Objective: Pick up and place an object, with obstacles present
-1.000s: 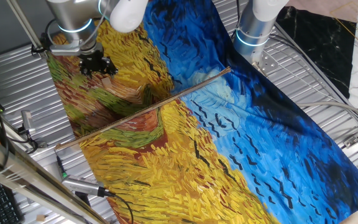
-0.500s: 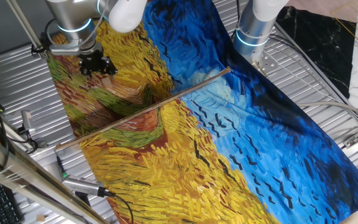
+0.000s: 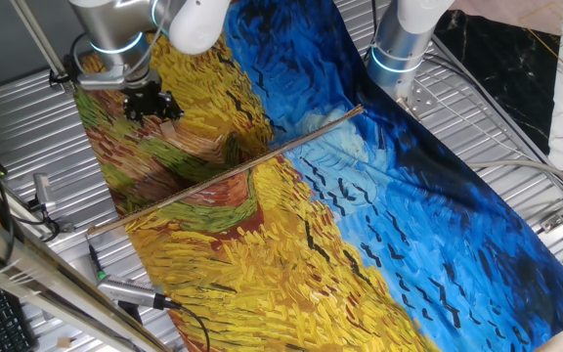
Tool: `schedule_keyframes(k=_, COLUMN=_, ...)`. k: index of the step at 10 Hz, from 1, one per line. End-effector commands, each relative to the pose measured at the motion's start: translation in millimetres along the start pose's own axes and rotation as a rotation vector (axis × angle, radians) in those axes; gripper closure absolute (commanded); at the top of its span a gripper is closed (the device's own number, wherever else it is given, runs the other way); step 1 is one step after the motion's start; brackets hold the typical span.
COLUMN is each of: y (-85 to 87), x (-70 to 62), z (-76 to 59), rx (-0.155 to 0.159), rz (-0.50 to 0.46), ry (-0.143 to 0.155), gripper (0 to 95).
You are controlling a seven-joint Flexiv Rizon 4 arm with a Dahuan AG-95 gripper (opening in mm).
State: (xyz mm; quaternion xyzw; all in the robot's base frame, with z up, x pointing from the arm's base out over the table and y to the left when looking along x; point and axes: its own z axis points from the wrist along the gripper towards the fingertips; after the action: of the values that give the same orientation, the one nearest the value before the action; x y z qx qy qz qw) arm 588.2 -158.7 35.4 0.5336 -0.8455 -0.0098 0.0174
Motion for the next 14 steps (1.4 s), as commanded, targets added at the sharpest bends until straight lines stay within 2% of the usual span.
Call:
schedule_keyframes(k=1, y=1.4, x=0.3, z=0.1, rx=-0.002, rz=-0.017, ry=0.000, gripper=19.0)
schedule_keyframes(k=5, y=5.1, x=3.2, z=2.2, rx=-0.003, rz=-0.039, ry=-0.003, gripper=19.0)
schedule_keyframes(k=8, y=9.6, x=5.7, z=5.4, rx=-0.007, rz=-0.039, ry=-0.025, gripper=19.0)
schedule_keyframes(k=14, y=9.4, x=0.7, z=16.8, rx=-0.004, rz=-0.050, ry=-0.042, gripper=19.0)
